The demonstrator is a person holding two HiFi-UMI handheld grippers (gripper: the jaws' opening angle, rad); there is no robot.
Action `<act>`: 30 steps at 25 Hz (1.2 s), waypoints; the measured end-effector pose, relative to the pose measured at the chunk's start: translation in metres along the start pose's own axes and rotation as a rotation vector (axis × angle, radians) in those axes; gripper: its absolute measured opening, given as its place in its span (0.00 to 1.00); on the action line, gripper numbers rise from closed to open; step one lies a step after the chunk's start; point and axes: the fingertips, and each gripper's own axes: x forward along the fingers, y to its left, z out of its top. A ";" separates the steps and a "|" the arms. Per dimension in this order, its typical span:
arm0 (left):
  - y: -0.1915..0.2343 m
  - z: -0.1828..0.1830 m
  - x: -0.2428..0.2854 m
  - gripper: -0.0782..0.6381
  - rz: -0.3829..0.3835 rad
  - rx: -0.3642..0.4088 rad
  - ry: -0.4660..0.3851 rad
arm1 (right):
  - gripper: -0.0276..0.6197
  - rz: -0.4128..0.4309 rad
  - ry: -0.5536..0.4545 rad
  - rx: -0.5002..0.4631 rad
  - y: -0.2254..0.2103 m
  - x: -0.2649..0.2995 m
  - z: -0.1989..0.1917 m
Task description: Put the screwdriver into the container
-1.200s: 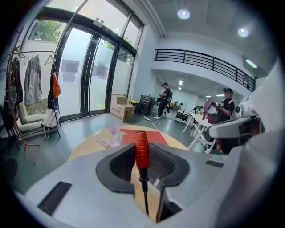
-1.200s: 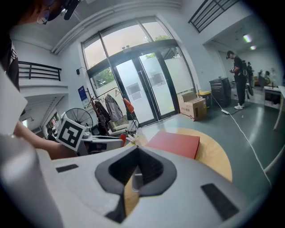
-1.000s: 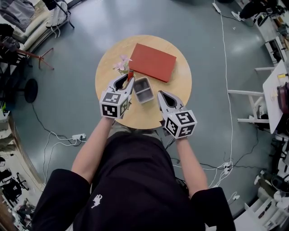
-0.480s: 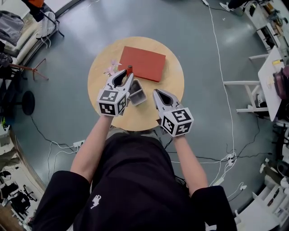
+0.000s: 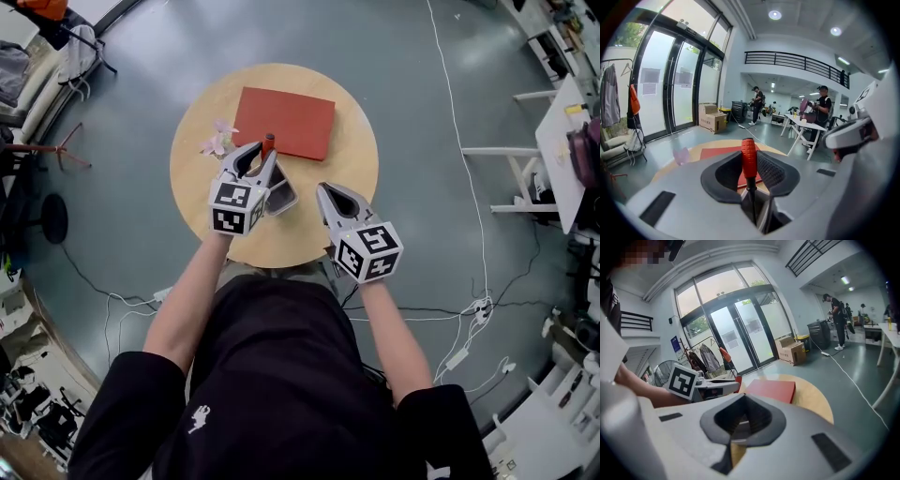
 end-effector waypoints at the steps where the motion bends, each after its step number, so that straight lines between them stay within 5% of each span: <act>1: -0.001 -0.005 0.003 0.25 -0.005 0.008 0.013 | 0.05 -0.002 0.004 0.004 -0.001 0.000 -0.002; 17: -0.046 -0.064 0.024 0.25 -0.137 0.334 0.210 | 0.05 -0.042 0.020 0.034 -0.017 -0.006 -0.013; 30: -0.050 -0.072 0.035 0.25 -0.142 0.359 0.252 | 0.05 -0.053 0.020 0.039 -0.021 -0.013 -0.016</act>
